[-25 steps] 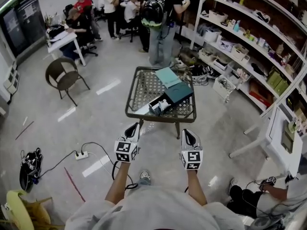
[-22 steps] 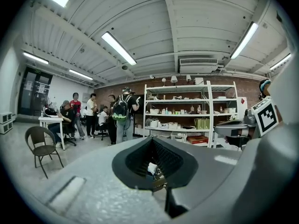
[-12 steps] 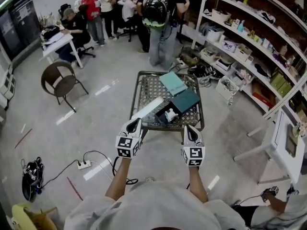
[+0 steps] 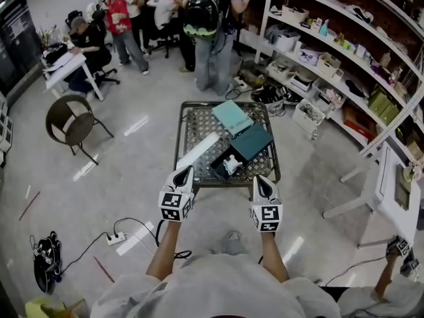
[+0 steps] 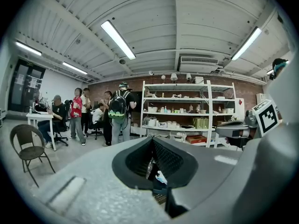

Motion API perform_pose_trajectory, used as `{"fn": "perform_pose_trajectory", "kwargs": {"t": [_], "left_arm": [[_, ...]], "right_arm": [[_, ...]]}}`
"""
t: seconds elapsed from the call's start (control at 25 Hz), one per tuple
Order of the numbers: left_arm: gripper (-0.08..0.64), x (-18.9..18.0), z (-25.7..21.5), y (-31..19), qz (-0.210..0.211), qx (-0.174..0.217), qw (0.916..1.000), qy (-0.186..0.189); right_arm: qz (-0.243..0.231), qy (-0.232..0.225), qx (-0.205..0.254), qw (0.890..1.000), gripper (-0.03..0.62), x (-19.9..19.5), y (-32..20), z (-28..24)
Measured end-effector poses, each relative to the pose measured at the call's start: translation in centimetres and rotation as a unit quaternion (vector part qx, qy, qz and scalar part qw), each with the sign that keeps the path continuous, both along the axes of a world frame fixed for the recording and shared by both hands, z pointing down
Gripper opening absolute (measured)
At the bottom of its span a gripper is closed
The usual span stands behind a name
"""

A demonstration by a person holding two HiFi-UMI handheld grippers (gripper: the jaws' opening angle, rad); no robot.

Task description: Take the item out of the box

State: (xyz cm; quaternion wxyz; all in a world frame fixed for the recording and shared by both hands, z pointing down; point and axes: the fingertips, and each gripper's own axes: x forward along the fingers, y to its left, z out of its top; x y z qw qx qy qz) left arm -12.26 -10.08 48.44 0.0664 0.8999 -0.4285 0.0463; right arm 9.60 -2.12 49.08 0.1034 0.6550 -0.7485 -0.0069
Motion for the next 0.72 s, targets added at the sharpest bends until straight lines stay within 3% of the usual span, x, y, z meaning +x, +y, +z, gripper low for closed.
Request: {"fn": "perform_pose_trajectory", "kwargs": {"t": [0.72], "left_arm": [[0.005, 6.2, 0.6, -11.9, -0.053, -0.014, 0.9984, -0.013]], "right_arm": [[-0.056, -0.020, -0.008, 0.998, 0.000, 6.4, -14.9, 0.7]]}}
